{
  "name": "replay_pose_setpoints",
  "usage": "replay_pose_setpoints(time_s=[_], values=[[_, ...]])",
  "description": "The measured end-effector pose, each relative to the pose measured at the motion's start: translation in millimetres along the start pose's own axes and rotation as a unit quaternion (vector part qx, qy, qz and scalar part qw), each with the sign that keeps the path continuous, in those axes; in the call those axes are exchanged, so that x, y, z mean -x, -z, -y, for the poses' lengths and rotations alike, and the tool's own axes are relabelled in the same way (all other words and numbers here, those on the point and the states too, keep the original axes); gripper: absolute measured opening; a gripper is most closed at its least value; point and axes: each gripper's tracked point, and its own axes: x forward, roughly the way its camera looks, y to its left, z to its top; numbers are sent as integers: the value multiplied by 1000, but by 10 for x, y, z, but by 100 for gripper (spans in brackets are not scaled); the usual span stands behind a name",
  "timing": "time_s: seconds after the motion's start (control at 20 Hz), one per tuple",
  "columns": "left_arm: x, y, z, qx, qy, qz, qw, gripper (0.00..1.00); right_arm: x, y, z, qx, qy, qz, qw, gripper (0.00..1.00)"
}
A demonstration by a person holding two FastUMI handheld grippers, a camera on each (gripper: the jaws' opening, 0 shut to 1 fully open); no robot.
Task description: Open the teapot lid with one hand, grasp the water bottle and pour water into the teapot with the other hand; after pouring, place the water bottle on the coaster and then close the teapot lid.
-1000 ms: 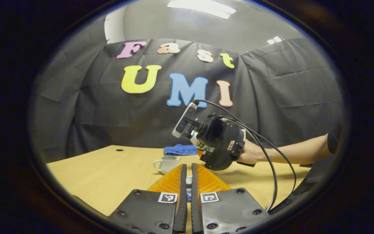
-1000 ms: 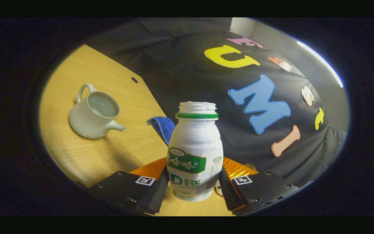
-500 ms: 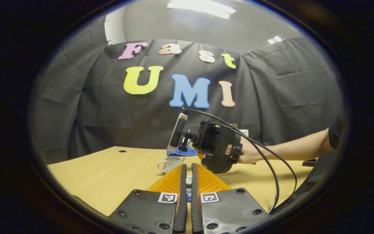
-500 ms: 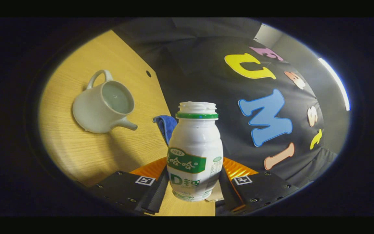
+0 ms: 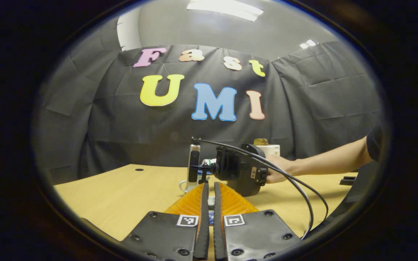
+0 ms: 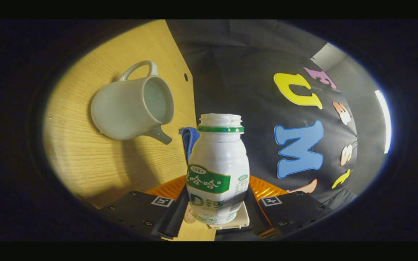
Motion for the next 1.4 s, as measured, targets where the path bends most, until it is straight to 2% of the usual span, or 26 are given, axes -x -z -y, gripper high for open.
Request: replay_pose_setpoints(time_s=[0.1,0.15,0.2,0.35,0.5,0.55,0.6,0.85,0.9,1.0,1.1,1.15,1.4], values=[[-15,5,-14,-5,-2,-2,1000,12,14,-40,-17,12,-1,7,1000,72],[-13,6,-22,-8,-3,-2,1000,15,20,-71,-12,22,1,13,1000,72],[-4,12,-21,-8,-4,-3,1000,12,33,-95,6,35,5,16,999,73],[-10,-2,-52,-9,-9,0,1000,12,54,-116,34,66,14,24,997,73],[-10,10,-60,-7,-9,-1,1000,12,50,-117,23,78,15,26,997,72],[-5,2,-63,-9,-9,-1,1000,15,57,-123,27,83,17,28,996,73],[-8,4,-55,-10,-8,-1,1000,12,62,-143,38,91,20,30,995,73],[-8,-1,-22,-15,-4,-2,1000,12,70,-152,51,114,25,35,993,72],[-13,28,-13,-16,-3,-5,1000,15,62,-161,60,114,26,37,992,73],[-15,33,-2,-17,0,-6,1000,12,55,-164,87,122,30,35,991,72],[-9,32,8,-18,1,-7,1000,15,39,-164,111,137,35,36,989,72],[-2,24,7,-19,1,-6,1000,12,42,-156,125,144,37,35,988,72],[-4,22,-23,-16,0,-4,1000,12,23,-139,181,161,43,35,985,72]])
